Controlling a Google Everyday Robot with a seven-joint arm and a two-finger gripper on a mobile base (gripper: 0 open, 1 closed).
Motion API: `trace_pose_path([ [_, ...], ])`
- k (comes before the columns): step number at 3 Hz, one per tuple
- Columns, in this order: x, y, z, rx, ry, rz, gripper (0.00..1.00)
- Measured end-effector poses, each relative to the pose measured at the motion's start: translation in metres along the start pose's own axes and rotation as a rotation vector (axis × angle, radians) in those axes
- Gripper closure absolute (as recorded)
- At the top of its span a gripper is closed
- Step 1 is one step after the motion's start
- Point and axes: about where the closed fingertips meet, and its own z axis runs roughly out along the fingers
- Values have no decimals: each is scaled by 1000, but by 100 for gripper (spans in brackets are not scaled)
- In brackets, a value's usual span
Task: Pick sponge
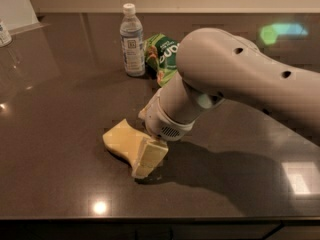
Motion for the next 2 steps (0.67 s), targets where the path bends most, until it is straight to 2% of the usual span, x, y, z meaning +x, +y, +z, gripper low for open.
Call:
trace_pose_path([
  [2, -2, -6, -23, 15, -83, 55, 67],
])
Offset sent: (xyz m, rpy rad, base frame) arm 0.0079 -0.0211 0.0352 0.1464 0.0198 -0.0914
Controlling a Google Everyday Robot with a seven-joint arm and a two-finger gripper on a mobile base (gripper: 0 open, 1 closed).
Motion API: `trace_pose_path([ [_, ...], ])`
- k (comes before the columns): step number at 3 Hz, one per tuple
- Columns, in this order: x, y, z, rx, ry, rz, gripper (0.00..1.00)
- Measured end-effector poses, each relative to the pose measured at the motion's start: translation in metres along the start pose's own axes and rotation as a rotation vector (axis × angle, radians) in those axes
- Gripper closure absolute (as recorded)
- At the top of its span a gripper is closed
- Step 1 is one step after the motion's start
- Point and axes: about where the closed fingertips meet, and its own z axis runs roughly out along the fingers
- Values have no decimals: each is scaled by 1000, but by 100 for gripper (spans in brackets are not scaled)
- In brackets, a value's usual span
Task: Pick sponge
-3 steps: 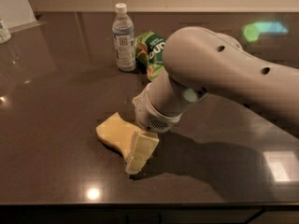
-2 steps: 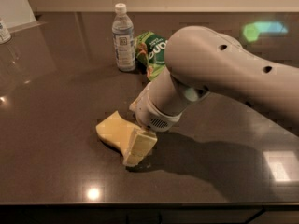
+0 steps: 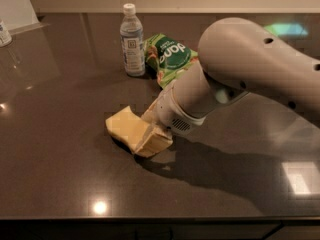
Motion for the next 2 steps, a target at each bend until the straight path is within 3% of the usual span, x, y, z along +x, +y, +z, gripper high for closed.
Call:
trace_pose_path([
  [1, -3, -11, -23, 23, -35, 49, 91],
  [2, -16, -20, -53, 48, -61, 62, 100],
])
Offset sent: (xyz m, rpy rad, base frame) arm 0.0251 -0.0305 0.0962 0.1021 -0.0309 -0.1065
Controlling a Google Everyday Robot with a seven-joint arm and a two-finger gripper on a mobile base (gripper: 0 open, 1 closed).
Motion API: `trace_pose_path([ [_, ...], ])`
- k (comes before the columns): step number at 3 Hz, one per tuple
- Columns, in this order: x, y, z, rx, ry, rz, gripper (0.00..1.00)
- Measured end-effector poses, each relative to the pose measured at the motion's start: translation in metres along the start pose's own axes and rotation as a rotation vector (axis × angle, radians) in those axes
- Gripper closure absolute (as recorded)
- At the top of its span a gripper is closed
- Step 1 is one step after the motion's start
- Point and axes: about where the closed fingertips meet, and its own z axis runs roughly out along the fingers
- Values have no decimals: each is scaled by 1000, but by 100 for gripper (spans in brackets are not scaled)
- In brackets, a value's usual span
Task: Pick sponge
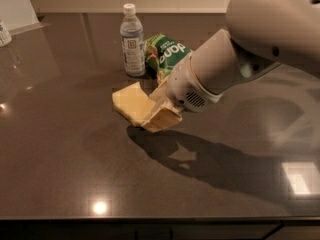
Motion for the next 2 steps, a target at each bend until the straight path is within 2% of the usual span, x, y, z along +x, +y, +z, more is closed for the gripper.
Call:
trace_pose_path([
  [1, -24, -2, -33, 19, -26, -23, 100],
  [2, -61, 7, -91, 36, -64, -103, 100],
])
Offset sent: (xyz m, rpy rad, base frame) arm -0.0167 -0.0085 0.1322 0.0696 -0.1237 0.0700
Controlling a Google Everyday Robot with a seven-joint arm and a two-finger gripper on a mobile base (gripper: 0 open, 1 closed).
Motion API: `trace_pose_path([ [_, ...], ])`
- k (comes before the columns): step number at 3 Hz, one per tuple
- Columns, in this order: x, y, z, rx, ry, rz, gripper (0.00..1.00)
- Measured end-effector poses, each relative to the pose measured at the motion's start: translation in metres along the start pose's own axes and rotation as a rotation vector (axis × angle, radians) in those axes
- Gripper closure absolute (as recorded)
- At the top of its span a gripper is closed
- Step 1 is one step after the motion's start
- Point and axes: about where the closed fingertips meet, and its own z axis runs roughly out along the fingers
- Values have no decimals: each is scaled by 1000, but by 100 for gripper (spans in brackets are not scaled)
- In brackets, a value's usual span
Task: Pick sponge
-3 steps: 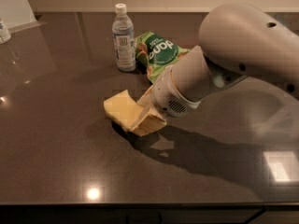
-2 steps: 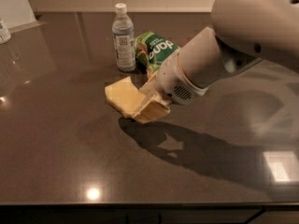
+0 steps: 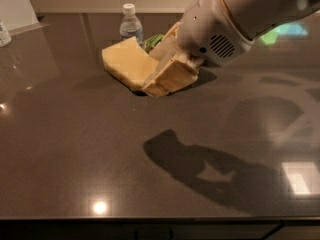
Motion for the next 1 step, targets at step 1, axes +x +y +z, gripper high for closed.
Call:
trace_pose_path([
  [1, -2, 1, -3, 1, 0, -5, 100],
])
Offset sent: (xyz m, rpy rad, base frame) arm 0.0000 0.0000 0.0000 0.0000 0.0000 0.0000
